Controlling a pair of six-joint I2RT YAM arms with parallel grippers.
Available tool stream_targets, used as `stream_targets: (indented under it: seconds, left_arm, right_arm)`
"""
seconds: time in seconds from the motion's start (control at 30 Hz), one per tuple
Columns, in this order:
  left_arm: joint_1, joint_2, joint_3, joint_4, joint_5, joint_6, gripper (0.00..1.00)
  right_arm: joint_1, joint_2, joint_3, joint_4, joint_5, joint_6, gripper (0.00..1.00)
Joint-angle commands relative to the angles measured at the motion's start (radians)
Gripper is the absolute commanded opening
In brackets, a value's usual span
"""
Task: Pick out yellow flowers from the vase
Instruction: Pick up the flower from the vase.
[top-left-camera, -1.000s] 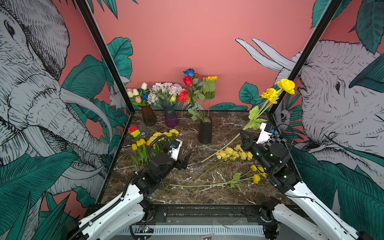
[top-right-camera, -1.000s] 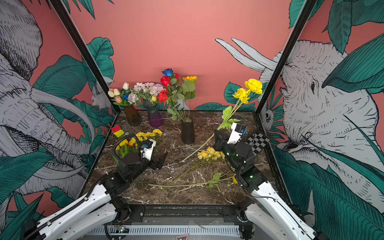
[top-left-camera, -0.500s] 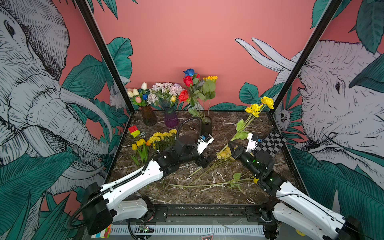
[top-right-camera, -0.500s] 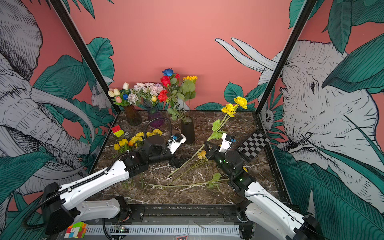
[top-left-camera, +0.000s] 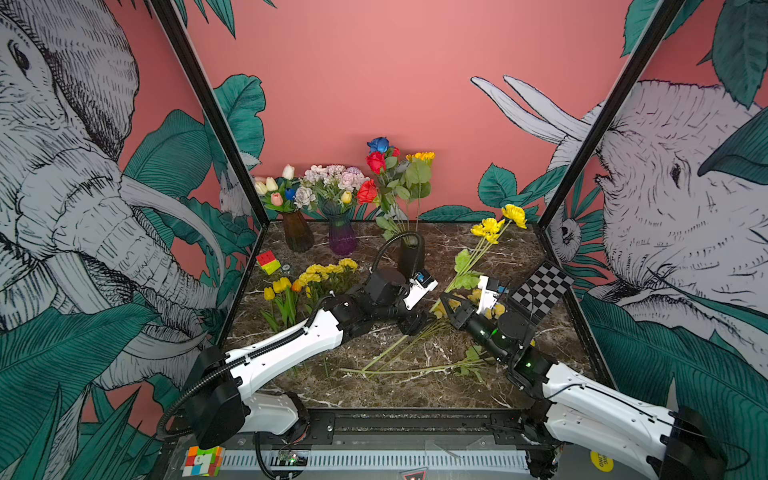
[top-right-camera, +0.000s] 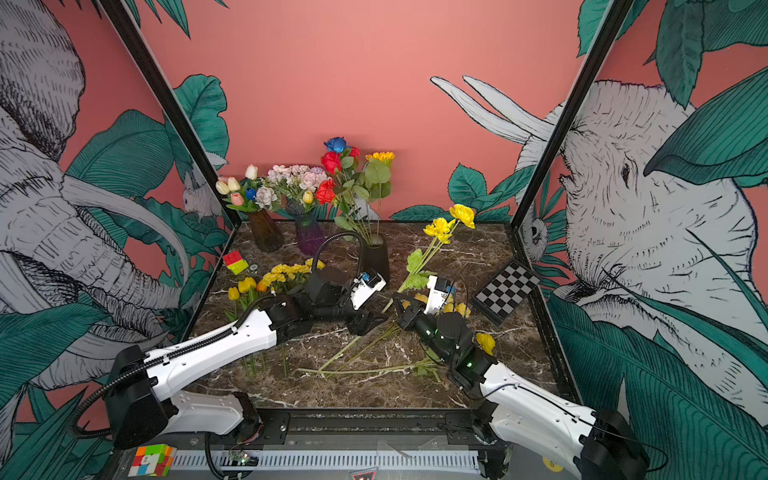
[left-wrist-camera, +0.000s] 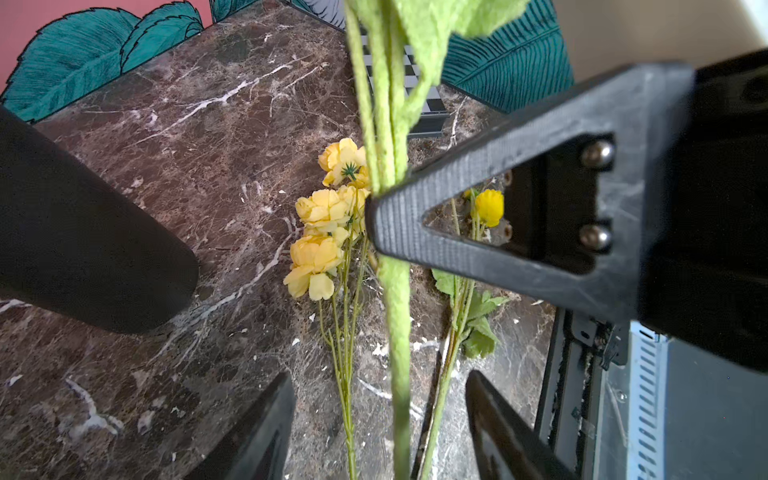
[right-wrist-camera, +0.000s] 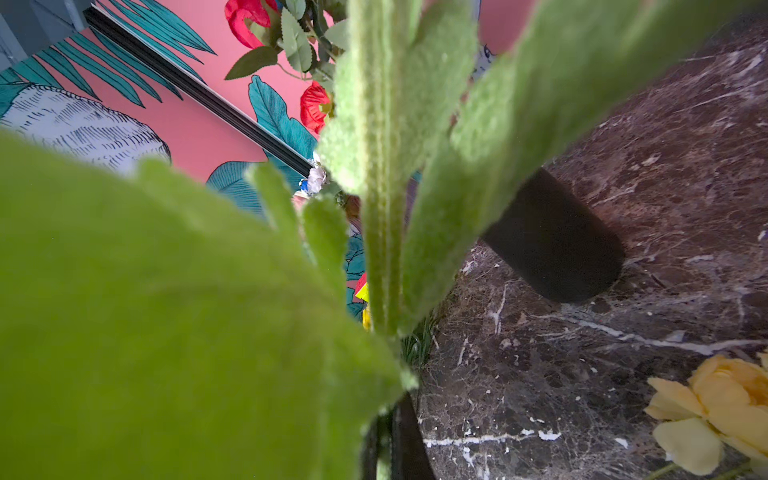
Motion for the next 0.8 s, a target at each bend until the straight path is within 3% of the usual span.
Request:
stream_targets:
  seconds: [0.0, 0.43, 0.67, 0.77]
  left_arm:
    - [-0.005, 0.017, 0.044, -0.027, 0.043, 0.008, 0.59]
    - [-0.006, 0.054, 0.071, -0.044, 0.052, 0.015, 0.04]
    - [-0.005, 0.062, 0.076, -0.05, 0.019, 0.011, 0.0]
    - [-0.005, 0.062, 0.08, -0.065, -0.021, 0.004, 0.0]
  right_arm:
    - [0.029, -0.006, 0.002, 0.068, 0.024, 0.0, 0.0]
    - [0.067, 0.011, -0.011, 0.088, 0.068, -0.017, 0.0]
    - [0.069, 0.004, -0.011, 0.076, 0.069, -0.036, 0.03]
    - [0.069, -0.019, -0.002, 0.033, 0.079, -0.064, 0.24]
